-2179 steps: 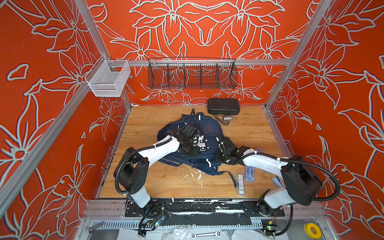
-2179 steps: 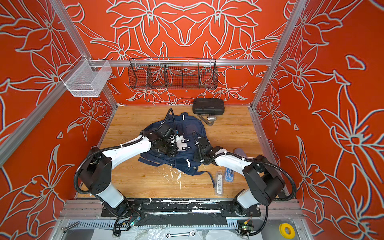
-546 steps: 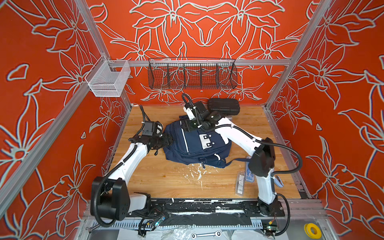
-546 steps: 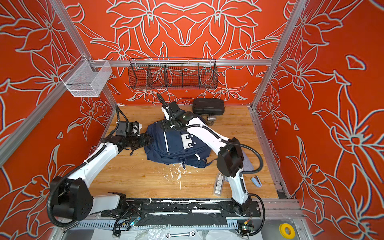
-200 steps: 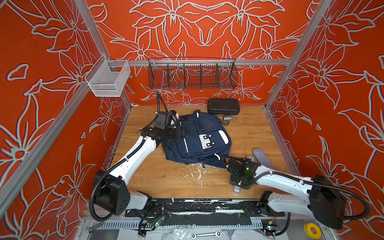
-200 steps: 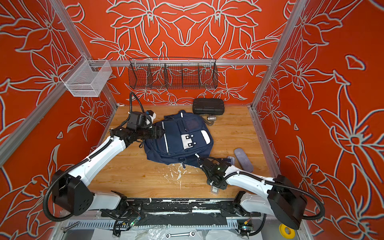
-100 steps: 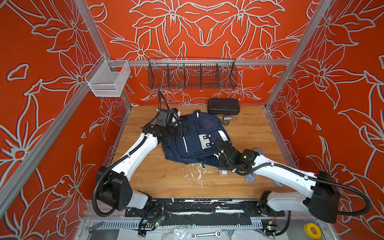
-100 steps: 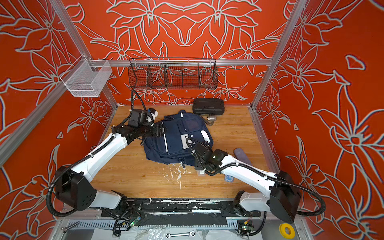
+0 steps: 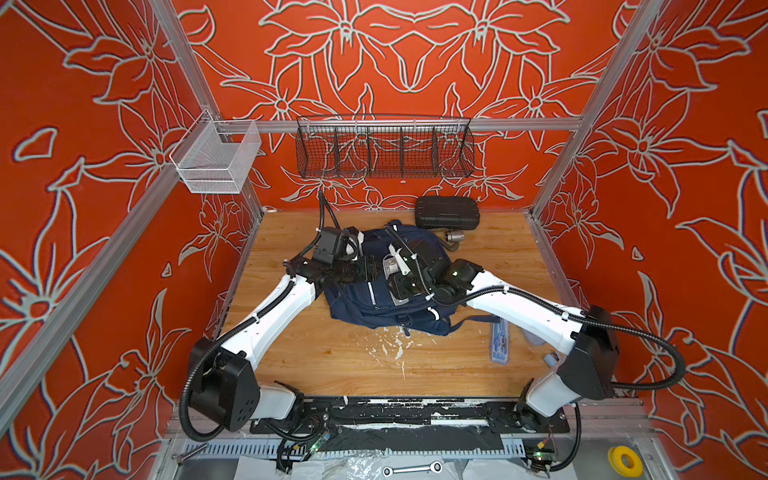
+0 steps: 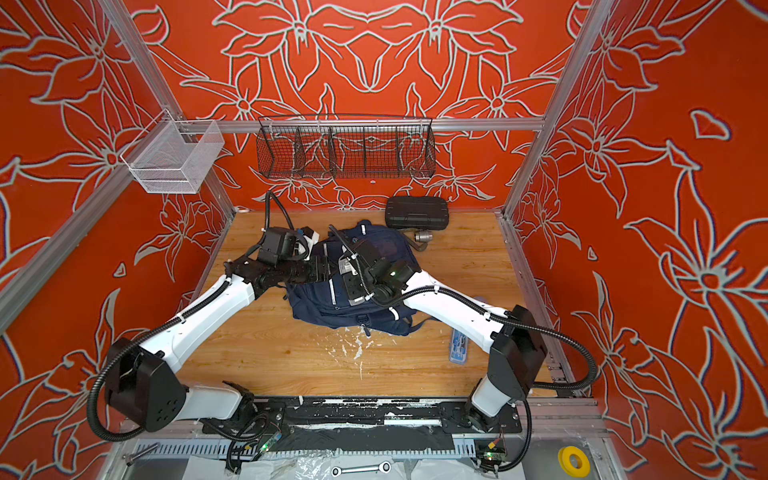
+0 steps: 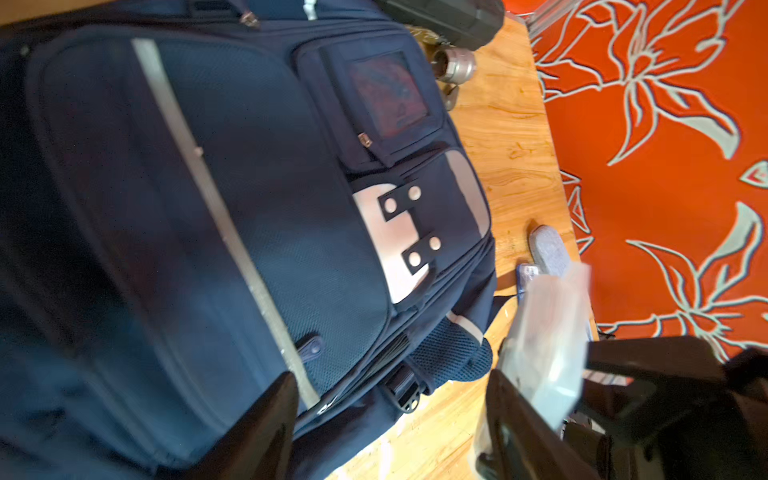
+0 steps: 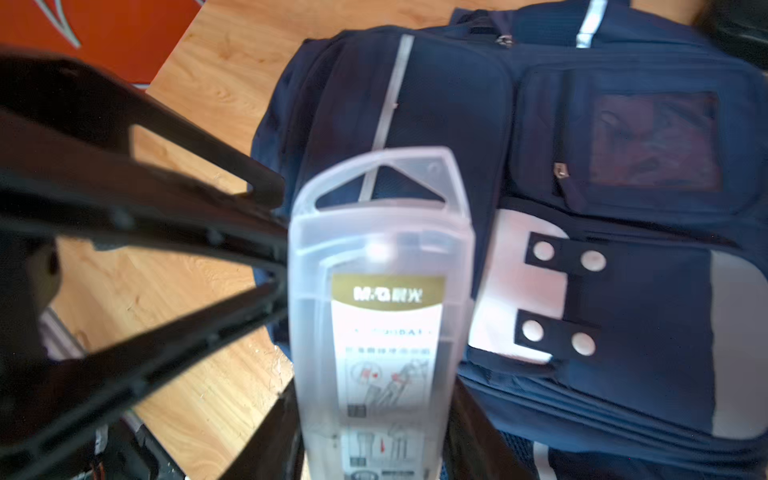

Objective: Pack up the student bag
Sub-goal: 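Insert the pen case into the bag with the right gripper while the left holds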

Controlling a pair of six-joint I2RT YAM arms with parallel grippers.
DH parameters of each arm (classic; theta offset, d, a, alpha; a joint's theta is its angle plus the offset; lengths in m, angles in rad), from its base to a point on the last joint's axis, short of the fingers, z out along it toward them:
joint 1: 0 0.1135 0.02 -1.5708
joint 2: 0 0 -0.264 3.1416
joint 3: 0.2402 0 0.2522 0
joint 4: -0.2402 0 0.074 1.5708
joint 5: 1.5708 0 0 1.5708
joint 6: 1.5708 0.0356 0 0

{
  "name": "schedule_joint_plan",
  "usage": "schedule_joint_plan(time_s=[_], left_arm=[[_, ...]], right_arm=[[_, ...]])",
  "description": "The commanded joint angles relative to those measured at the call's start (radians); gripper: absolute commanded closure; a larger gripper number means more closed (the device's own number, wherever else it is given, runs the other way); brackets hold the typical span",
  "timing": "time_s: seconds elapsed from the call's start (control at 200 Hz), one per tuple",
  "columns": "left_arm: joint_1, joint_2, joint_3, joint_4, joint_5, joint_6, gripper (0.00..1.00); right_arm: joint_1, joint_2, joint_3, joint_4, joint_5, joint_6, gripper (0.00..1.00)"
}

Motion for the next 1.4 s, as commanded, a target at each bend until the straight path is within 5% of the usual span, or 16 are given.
schedule_joint_plan(time_s=[0.0,0.24,0.48,0.796,1.111,1.281,1.391], left_arm=[[-0.015,-0.036,0.009,0.057,0.036,-0.042,0.29],[-0.015,-0.194,-0.069,0.046,-0.205,-0.087,0.3],[-0.015,-0.185,-0.093,0.137,-0.068,-0.067,0.3],[-0.015,-0.105,-0.095,0.172,-0.061,-0.101,0.32],[-0.007,-0.074,-0.094,0.24,-0.019,-0.134,0.73],[0.052,-0.091,-0.078,0.229,0.004,-0.125,0.94],[0.125,-0.111,-0.058,0.158,-0.004,-0.074,0.99]], right_arm=[[0.008,0.053,0.067,0.029,-0.11,-0.062,0.59],[-0.033,0.071,0.042,0.068,-0.187,0.01,0.59],[-0.035,0.103,0.088,0.077,-0.286,-0.029,0.6],[-0.035,0.073,0.049,0.145,-0.33,-0.038,0.6],[-0.035,0.097,0.083,0.143,-0.344,-0.039,0.58],[-0.038,0.095,0.098,0.141,-0.355,-0.048,0.37],[-0.046,0.05,0.049,0.195,-0.314,-0.032,0.27]])
